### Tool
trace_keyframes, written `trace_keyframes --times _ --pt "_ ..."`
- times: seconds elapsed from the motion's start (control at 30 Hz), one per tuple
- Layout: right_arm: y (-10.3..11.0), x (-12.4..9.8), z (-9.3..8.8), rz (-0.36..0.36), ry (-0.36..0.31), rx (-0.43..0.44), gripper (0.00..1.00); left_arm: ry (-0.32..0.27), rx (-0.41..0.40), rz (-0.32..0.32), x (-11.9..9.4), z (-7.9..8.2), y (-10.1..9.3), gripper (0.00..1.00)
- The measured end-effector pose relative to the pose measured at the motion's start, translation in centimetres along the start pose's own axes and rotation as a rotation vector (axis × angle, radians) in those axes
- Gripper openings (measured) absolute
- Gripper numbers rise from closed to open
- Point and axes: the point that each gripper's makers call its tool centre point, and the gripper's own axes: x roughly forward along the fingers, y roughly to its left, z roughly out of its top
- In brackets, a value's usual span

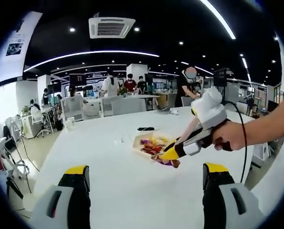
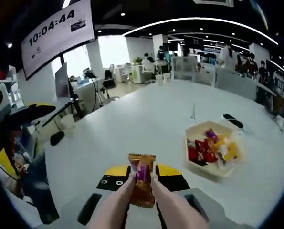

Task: Place the target food into the container with the food tongs after gripping and lifting it, then release it inside without dropping or visibly crushing the food.

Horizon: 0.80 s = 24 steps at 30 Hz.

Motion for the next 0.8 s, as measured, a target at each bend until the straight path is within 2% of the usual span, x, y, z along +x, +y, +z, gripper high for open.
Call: trace_keyframes --times 0.23,0.57,0.8 --pt "-1.1 -2.7 -0.7 -0.026 -0.016 0.016 0.19 -0.006 0.008 -0.019 0.7 0.5 -1.1 0.99" --pt "-3.0 -4.5 0.1 -0.061 -0.060 0.032 0.20 -0.013 0.047 -0.035 1.7 1.9 -1.1 0.99" --pt "-4.3 -5.7 -0.1 -0.085 -0.067 0.034 0.20 -0.014 0.055 -0.057 2.7 2.0 -1.5 0.99"
